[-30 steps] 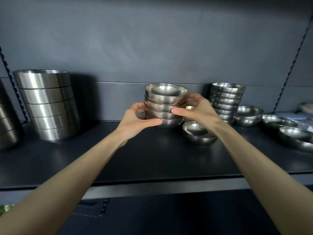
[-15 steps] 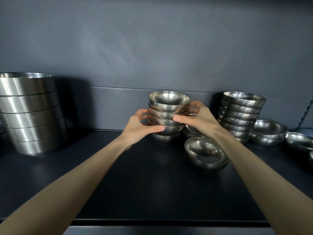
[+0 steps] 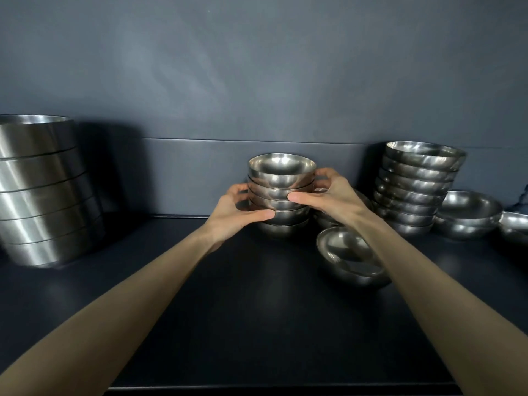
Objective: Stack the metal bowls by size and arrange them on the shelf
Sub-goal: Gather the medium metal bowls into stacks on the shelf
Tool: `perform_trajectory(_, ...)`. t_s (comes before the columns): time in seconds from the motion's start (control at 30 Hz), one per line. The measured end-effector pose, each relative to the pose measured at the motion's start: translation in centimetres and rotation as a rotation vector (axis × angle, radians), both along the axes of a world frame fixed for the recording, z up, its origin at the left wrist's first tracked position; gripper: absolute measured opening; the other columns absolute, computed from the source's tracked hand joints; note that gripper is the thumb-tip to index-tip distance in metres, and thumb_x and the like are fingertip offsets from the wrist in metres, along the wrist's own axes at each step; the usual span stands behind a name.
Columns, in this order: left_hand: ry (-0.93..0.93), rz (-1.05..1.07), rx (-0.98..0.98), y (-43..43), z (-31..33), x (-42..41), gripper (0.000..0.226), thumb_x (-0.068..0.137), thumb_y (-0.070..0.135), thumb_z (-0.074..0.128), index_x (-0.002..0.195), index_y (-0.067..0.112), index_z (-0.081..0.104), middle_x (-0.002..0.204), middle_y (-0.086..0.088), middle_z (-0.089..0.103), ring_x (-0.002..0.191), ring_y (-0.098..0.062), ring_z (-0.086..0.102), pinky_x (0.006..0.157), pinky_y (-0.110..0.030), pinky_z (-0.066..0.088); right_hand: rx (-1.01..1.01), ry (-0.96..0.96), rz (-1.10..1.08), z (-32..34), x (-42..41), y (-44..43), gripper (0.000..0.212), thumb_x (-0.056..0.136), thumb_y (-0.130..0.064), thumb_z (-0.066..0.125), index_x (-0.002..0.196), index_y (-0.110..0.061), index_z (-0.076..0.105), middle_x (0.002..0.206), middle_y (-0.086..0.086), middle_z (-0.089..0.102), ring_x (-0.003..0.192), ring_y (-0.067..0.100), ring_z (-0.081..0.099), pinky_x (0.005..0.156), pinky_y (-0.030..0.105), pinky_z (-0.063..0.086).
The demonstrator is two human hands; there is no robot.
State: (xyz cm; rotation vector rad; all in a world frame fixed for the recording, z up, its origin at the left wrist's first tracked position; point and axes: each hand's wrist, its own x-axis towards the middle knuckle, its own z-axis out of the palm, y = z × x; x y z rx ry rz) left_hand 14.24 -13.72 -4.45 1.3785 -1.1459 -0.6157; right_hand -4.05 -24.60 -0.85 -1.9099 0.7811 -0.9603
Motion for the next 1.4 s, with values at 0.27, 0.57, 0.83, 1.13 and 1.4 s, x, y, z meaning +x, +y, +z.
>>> perform_trajectory(0.27,0.047,-0.048,-0.027,1.3,-0.1,-0.7,0.049,0.073,0.007,0.079,0.103,0.033,0.050,0.101,0.017,0.059,0.092,-0.005,0.065,0.087,-0.032,0.055,0.023,0.001,-0.007,-0.2,-0.1,1.4,0.062,0.064,-0.021,0.089,0.115,-0.008,0.056,0.102,0.005,0.073,0.089,0.010,0.069,0.065,0.014,0.052)
perform_trajectory(0.57,0.021,-0.030,0.001,4.5,-0.1,-0.7,0.058,0.072,0.009,0.080,0.121,0.019,0.050,0.107,0.006,0.065,0.080,0.000,0.067,0.085,-0.039,0.055,0.081,-0.027,0.027,-0.5,-0.2,4.3,0.063,0.065,-0.023,0.088,0.117,-0.010,0.055,0.104,0.003,0.072,0.096,0.010,0.068,0.073,0.018,0.053)
perform_trajectory(0.83,-0.014,-0.002,0.001,8.5,-0.6,1.3,0.067,0.069,0.012,0.083,0.128,0.014,0.050,0.115,-0.002,0.066,0.084,-0.003,0.069,0.073,-0.018,0.053,0.093,-0.072,0.056,-1.0,1.2,8.3,0.061,0.066,-0.021,0.088,0.116,-0.008,0.054,0.102,0.002,0.073,0.097,0.013,0.069,0.080,0.023,0.056)
perform_trajectory(1.13,-0.042,0.006,-0.015,11.3,-0.8,2.1,0.065,0.067,0.014,0.084,0.124,0.017,0.052,0.113,-0.002,0.067,0.097,-0.013,0.068,0.076,-0.018,0.052,0.090,-0.066,0.053,-1.5,1.9,11.3,0.060,0.068,-0.020,0.086,0.118,-0.007,0.054,0.093,-0.005,0.073,0.080,-0.002,0.067,0.075,0.016,0.053)
perform_trajectory(1.4,-0.054,-0.006,0.004,11.6,-1.3,2.2,0.073,0.068,0.017,0.084,0.131,0.013,0.047,0.115,-0.001,0.066,0.094,-0.004,0.067,0.093,-0.023,0.050,0.078,-0.047,0.057,-1.2,1.8,11.8,0.056,0.068,-0.015,0.085,0.115,-0.005,0.055,0.087,-0.006,0.073,0.077,0.000,0.067,0.068,0.013,0.050)
